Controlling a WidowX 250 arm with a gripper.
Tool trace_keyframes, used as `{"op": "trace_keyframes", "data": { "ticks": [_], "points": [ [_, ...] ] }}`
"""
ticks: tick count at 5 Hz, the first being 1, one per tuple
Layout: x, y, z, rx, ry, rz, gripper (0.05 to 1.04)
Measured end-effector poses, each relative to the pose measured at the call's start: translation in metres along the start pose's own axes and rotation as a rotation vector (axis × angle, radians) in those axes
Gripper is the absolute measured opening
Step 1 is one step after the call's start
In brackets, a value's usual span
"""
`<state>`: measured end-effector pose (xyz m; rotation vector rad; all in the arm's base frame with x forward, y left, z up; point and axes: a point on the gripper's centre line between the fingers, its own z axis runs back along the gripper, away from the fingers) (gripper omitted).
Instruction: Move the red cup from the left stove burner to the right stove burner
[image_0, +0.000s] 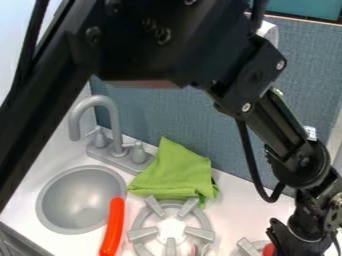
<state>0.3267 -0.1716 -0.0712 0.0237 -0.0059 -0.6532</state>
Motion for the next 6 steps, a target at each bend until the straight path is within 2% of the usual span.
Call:
{"op": "trace_keyframes", "data": {
  "ticks": [1,2,3,4,5,6],
  "points": [
    [0.003,-0.001,-0.001,-0.004,0.012,-0.002,0.142],
    [-0.002,-0.002,-0.005,-0.011,0.017,0.016,0.359],
    [-0.003,-0.001,0.010,-0.009,0.000,0.044,0.662],
    [-0.004,0.008,0.035,-0.066,-0.010,0.091,0.945],
    [-0.019,0.025,0.072,-0.108,-0.047,0.166,1.007],
    [-0.053,0.039,0.091,-0.071,0.020,0.232,1.001]
  ]
}}
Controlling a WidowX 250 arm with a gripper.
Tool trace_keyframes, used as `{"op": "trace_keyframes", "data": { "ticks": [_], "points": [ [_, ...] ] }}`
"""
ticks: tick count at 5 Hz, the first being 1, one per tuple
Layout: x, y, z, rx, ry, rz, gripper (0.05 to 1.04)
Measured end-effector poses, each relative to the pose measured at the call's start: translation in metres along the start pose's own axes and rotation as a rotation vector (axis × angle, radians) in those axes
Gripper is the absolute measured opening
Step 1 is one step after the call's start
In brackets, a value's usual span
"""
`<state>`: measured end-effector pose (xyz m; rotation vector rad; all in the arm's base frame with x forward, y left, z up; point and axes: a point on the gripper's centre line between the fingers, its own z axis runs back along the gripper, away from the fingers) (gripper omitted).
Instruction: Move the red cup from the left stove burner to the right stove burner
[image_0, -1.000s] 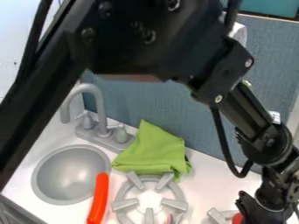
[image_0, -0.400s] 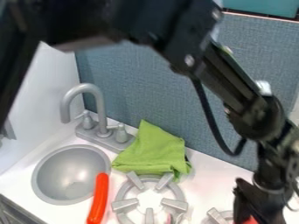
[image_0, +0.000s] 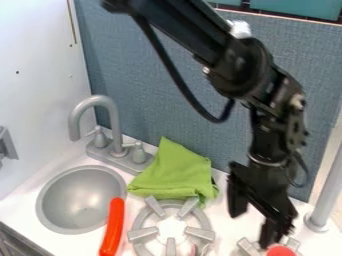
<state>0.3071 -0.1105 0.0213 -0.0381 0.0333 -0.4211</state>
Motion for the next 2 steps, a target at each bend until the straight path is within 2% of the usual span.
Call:
{"op": "trace_keyframes", "data": {
  "ticks": [1,2],
  "points": [
    [-0.040,0.030,0.000,0.051,0.062,0.128,1.001],
    [-0.081,0.045,-0.002,0.056,0.096,0.237,1.001]
  ]
}}
